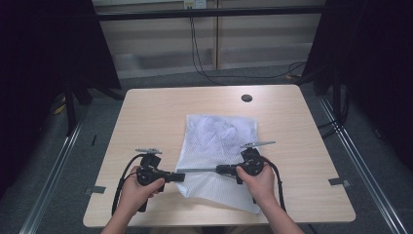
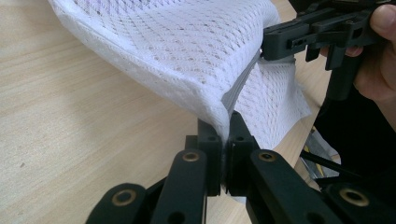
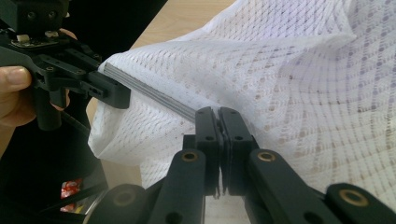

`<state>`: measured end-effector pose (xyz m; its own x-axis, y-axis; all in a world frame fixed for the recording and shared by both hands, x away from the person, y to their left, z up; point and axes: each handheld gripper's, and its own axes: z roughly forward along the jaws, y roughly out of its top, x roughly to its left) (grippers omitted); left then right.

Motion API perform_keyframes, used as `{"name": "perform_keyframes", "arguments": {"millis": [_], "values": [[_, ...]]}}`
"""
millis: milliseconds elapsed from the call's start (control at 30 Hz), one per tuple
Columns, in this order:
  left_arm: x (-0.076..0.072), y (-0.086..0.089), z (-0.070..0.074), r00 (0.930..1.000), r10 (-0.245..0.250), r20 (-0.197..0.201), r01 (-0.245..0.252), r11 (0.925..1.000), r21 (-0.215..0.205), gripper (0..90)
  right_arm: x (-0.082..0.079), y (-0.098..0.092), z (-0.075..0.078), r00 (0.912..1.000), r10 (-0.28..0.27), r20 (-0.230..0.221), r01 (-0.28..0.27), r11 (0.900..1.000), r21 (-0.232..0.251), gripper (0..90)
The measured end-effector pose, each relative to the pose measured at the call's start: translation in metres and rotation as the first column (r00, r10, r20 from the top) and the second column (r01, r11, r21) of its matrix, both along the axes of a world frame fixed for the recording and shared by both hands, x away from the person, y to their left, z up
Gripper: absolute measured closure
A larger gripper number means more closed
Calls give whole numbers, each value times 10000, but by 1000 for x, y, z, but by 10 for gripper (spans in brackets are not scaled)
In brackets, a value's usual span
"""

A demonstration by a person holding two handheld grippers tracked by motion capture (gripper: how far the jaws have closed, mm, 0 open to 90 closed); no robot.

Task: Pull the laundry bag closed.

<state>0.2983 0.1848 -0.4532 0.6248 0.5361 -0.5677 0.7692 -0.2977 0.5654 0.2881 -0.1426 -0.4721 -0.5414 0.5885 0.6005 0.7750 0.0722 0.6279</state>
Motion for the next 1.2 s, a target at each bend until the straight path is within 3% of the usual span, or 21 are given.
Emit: {"name": "perform_keyframes", "arguments": {"millis": [1200], "values": [[0, 1, 1, 10000, 51, -69, -51, 10000, 20, 877, 0, -5, 1, 9999, -40, -96, 40, 10000, -33, 880]]}}
